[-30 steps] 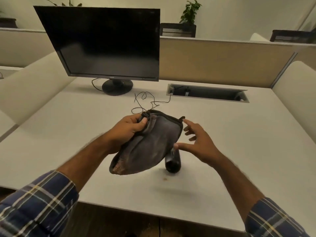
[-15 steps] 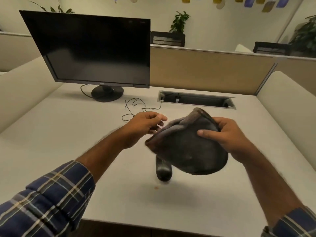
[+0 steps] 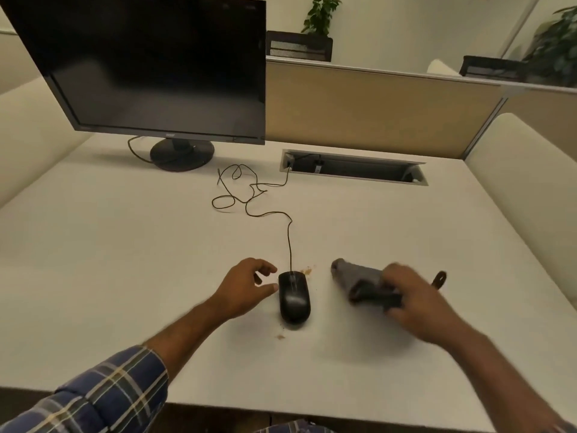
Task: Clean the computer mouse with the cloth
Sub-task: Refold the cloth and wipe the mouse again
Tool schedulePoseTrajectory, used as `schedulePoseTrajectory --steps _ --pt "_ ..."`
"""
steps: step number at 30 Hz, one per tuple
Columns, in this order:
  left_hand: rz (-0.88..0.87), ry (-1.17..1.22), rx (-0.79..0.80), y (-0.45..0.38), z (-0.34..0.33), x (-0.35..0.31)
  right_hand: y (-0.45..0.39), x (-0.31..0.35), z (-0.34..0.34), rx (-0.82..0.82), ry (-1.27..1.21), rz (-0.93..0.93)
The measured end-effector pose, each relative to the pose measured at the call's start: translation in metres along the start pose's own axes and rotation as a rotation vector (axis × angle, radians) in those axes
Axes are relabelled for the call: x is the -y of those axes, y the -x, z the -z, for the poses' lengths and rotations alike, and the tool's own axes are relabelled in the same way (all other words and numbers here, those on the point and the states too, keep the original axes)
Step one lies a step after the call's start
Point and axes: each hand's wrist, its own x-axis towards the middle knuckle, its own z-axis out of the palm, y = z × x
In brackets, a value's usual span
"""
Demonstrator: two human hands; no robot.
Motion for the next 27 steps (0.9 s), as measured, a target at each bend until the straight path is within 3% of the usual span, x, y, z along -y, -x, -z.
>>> schedulePoseTrajectory --steps 2,6,9,10,12,15,20,27 --pt "0.013 0.001 -0.012 0.003 -0.009 0.006 0.009 -0.005 -0.026 0.195 0.134 -0.04" --pt "0.019 0.01 -0.015 0.006 -0.019 0.012 0.015 -0.012 -0.04 0.364 0.207 -0.081" --pt "0.034 -0.001 -0.014 0.007 -0.024 0.011 0.009 -0.011 -0.027 0.505 0.02 -0.21" --pt "0.039 0.0 -0.014 0.007 -0.026 0.009 0.005 -0.01 -0.025 0.465 -0.089 -0.258" --pt "0.036 0.003 -0.01 0.007 -0.029 0.007 -0.008 -0.008 -0.031 0.228 -0.166 -0.309" --pt "0.009 0.0 0.01 0.007 -0.035 0.002 -0.036 -0.01 -0.059 -0.097 -0.033 -0.389" --pt "-0.042 -0.005 0.047 0.006 -0.043 -0.003 -0.05 -0.019 -0.101 -0.012 0.281 -0.315" --pt "-0.032 -0.023 0.041 0.008 -0.046 -0.003 -0.039 -0.027 -0.102 -0.26 0.098 -0.258"
